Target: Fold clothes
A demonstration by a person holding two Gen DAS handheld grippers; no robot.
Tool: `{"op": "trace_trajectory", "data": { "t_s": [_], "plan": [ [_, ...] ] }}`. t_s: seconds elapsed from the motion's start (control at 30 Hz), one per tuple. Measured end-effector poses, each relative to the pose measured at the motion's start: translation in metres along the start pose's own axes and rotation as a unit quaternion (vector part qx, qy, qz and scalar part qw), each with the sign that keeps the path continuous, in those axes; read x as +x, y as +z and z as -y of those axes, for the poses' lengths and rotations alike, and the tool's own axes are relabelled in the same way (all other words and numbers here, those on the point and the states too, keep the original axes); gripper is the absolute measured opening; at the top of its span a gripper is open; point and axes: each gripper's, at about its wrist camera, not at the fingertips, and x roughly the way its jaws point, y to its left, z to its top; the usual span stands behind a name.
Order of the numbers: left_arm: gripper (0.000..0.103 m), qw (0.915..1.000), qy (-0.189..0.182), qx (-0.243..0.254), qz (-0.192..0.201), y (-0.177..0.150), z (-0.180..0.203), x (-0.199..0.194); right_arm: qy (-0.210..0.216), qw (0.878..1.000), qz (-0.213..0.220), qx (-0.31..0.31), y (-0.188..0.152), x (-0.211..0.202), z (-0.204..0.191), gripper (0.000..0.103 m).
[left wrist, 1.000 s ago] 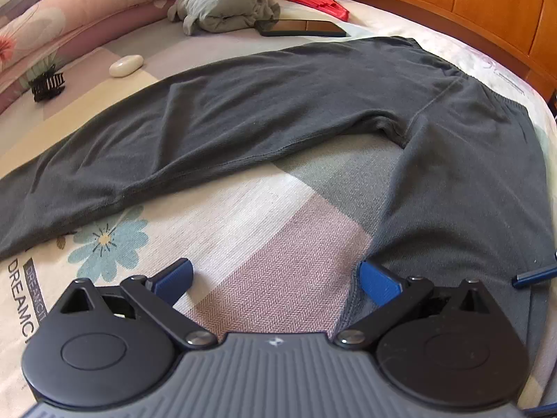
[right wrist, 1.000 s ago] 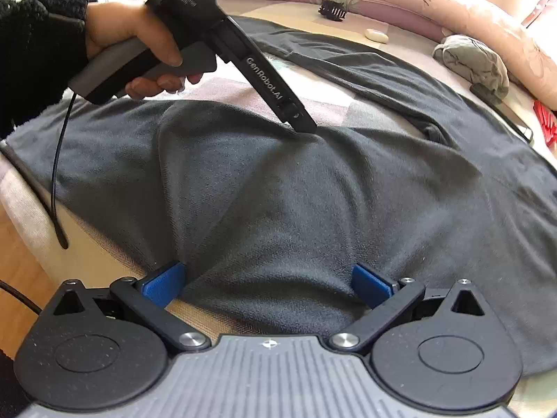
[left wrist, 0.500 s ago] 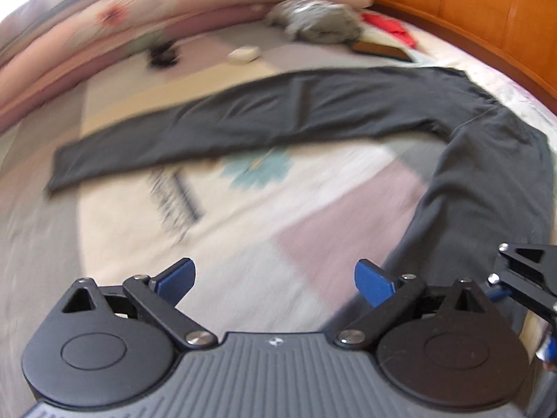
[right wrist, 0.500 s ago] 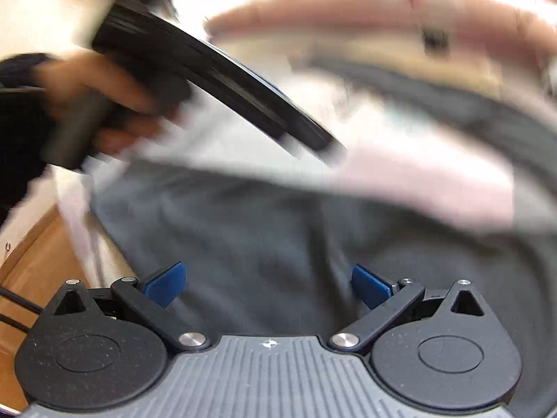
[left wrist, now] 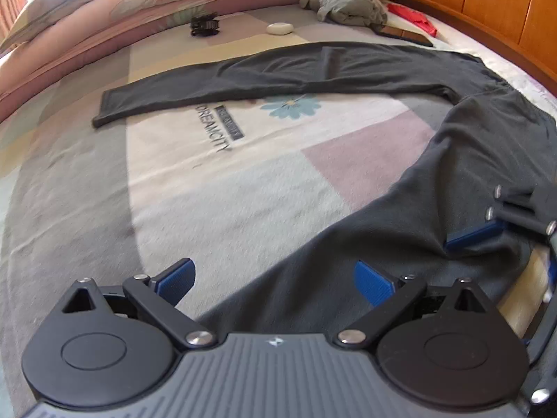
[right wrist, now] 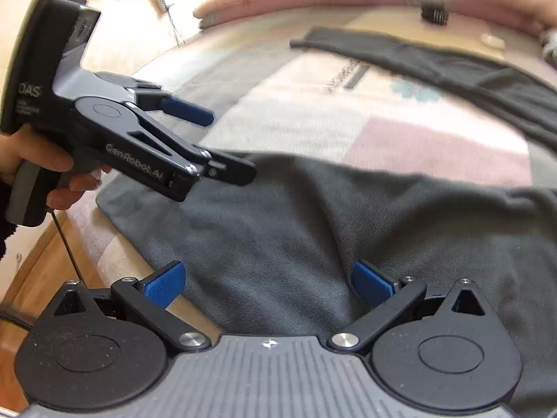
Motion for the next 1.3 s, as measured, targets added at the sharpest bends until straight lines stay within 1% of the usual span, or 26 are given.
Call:
{"op": "trace_trajectory", "data": {
  "t_s": [0.07, 0.13, 0.17, 0.27, 0.33, 0.4, 0.47, 0.5, 0.57, 0.6, 0.7, 0.8, 0.87, 0.93, 1.03, 1.07, 1.1, 1.13, 1.17, 1.23, 1.3],
  "plan": [
    [0.098, 1.0000, 0.005, -0.008, 0.000, -0.007, -0.002, -0.005, 0.021, 1.000, -0.009, -0.011, -0.004, -0.010, -0.001, 0.103],
    [0.098, 0.9999, 0.002, -0.016, 0.005, -0.012, -0.002, -0.009, 0.017, 1.000, -0.003, -0.009, -0.003, -0.025, 0.005, 0.103],
    [0.098, 0.9998, -0.001, -0.019, 0.007, -0.014, 0.001, -0.010, 0.002, 1.000, 0.006, -0.003, -0.003, -0.033, 0.012, 0.103],
    [0.098, 0.9997, -0.013, -0.016, 0.013, -0.018, 0.017, -0.008, -0.079, 0.996, 0.044, 0.025, -0.003, -0.054, 0.040, 0.103],
    [0.098, 0.9996, -0.021, 0.001, 0.021, -0.021, 0.033, -0.004, -0.135, 0.988, 0.054, 0.054, -0.005, -0.062, 0.058, 0.103],
    [0.098, 0.9995, -0.021, 0.012, 0.021, -0.024, 0.048, 0.004, -0.186, 0.978, 0.062, 0.069, -0.010, -0.067, 0.074, 0.103],
    [0.098, 0.9994, -0.020, 0.025, 0.016, -0.030, 0.060, 0.010, -0.217, 0.972, 0.063, 0.073, -0.015, -0.066, 0.086, 0.103],
    [0.099, 0.9994, -0.017, 0.025, 0.020, -0.035, 0.062, 0.008, -0.231, 0.968, 0.063, 0.074, -0.017, -0.065, 0.091, 0.103],
    [0.100, 0.9997, -0.016, 0.006, 0.018, -0.045, 0.057, 0.003, -0.254, 0.963, 0.050, 0.077, -0.022, -0.060, 0.106, 0.103],
    [0.101, 0.9998, -0.017, -0.003, 0.014, -0.052, 0.053, -0.001, -0.257, 0.962, 0.044, 0.080, -0.026, -0.059, 0.116, 0.103],
    [0.102, 1.0000, -0.005, 0.004, 0.005, -0.074, 0.049, -0.016, -0.264, 0.959, 0.056, 0.082, -0.023, -0.058, 0.130, 0.103],
    [0.102, 0.9998, 0.005, 0.005, -0.016, -0.081, 0.046, -0.026, -0.273, 0.956, 0.051, 0.098, -0.018, -0.059, 0.132, 0.103],
    [0.102, 0.9997, 0.020, 0.011, 0.002, -0.081, 0.042, -0.034, -0.278, 0.955, 0.051, 0.095, -0.018, -0.057, 0.128, 0.103],
    [0.102, 0.9993, 0.029, -0.015, 0.019, -0.077, 0.030, -0.039, -0.276, 0.955, 0.054, 0.093, -0.021, -0.058, 0.125, 0.103],
    [0.102, 0.9960, 0.017, -0.080, 0.037, -0.077, -0.001, -0.038, -0.271, 0.956, 0.056, 0.094, -0.025, -0.061, 0.125, 0.103],
    [0.102, 0.9931, 0.009, -0.113, 0.030, -0.081, -0.014, -0.034, -0.270, 0.957, 0.056, 0.094, -0.025, -0.062, 0.125, 0.103],
    [0.101, 0.9895, 0.008, -0.143, 0.022, -0.086, -0.025, -0.030, -0.269, 0.957, 0.054, 0.095, -0.025, -0.064, 0.125, 0.103],
    [0.101, 0.9866, 0.012, -0.161, 0.025, -0.093, -0.033, -0.031, -0.268, 0.957, 0.052, 0.095, -0.025, -0.065, 0.125, 0.103],
    [0.101, 0.9845, 0.019, -0.173, 0.024, -0.097, -0.039, -0.032, -0.267, 0.958, 0.051, 0.097, -0.026, -0.068, 0.126, 0.103],
    [0.101, 0.9830, 0.039, -0.179, 0.014, -0.101, -0.042, -0.037, -0.265, 0.958, 0.051, 0.100, -0.028, -0.073, 0.126, 0.103],
    [0.101, 0.9827, 0.049, -0.178, 0.012, -0.096, -0.040, -0.038, -0.267, 0.956, 0.059, 0.102, -0.029, -0.081, 0.127, 0.103]
  ]
}}
